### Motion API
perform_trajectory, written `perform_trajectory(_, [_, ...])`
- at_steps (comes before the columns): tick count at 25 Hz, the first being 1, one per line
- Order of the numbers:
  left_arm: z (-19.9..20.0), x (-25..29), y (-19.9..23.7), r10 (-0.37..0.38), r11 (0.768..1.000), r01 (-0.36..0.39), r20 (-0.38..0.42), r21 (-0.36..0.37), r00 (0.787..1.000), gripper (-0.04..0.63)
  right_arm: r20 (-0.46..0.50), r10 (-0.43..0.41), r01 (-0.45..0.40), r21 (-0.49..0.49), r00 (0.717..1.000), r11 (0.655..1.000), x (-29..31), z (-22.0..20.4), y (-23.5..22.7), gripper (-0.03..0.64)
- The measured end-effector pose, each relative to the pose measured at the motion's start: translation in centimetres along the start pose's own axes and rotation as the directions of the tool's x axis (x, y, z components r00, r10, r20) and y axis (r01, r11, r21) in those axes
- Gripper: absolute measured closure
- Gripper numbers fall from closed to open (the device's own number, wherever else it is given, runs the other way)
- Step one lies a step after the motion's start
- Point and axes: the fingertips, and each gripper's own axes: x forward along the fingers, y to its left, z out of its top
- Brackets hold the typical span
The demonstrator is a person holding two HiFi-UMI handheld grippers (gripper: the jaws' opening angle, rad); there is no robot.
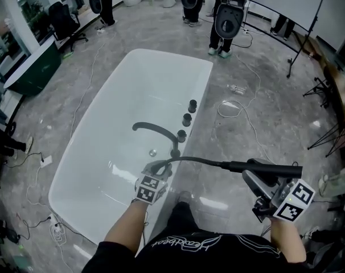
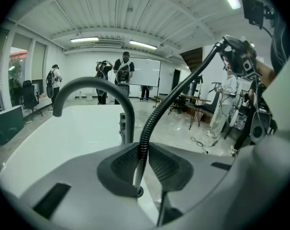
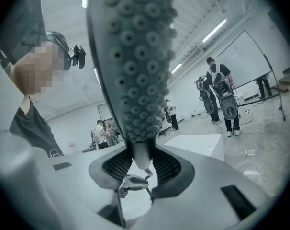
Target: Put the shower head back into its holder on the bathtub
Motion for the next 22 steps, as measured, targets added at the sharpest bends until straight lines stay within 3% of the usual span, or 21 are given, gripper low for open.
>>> perform_trajectory(8, [-4.3, 1.8, -0.9, -0.020, 1.000, 0.020, -0.089, 0.000, 0.996, 0.532, -0.047, 0.057, -0.058, -0.020, 0.997, 0.998, 3.1, -0.6, 0.8, 0.482])
perform_trajectory(14, [-6.9, 2.9, -1.5, -0.054, 0.997, 0.048, -0.130, -0.052, 0.990, 0.526, -0.056, 0.108, -0.109, -0.013, 0.993, 0.994, 5.3, -0.9, 0.9, 0.482])
perform_trajectory(18, [-8.5, 3.1, -2.3, -0.077, 0.996, 0.069, -0.175, -0.050, 0.982, 0.433, -0.093, 0.113, -0.116, -0.026, 0.989, 0.993, 6.6, -1.8, 0.7, 0.482])
perform_trajectory(22, [-9.1, 2.4, -2.6, -0.085, 0.995, 0.074, -0.168, -0.073, 0.982, 0.428, -0.133, 0.112, -0.115, -0.011, 0.985, 0.993, 8.1, -3.4, -0.2, 0.482])
